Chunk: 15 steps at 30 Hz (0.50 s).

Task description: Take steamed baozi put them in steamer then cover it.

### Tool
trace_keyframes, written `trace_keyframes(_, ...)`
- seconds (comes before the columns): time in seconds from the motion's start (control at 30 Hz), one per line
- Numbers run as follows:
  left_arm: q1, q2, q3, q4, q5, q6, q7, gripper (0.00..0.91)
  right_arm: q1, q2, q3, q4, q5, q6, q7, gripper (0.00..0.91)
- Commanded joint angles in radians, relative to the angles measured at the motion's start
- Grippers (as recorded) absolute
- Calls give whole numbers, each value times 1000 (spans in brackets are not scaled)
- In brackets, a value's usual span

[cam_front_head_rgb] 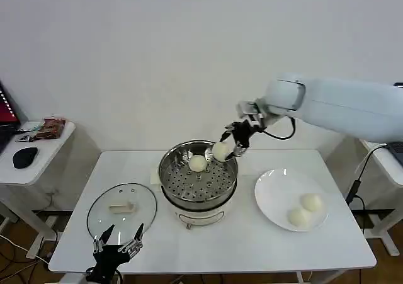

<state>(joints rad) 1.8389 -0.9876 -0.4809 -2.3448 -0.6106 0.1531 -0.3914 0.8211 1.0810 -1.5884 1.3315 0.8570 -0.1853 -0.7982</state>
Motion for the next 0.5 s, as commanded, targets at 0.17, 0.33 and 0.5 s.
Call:
trace_keyframes(0.17, -7, -1, 2, 2, 1, 0, -1, 907, -88, 187, 14, -66, 111, -91, 60, 675)
trace_keyframes(0.33, -22, -2, 7, 5, -2, 1, 0, 907, -135, 216, 28, -99, 110, -102, 69, 685)
trace_keyframes(0.5, -31, 1, 12, 9, -5, 1, 0, 907, -174, 239, 35, -127, 95, -112, 74, 685)
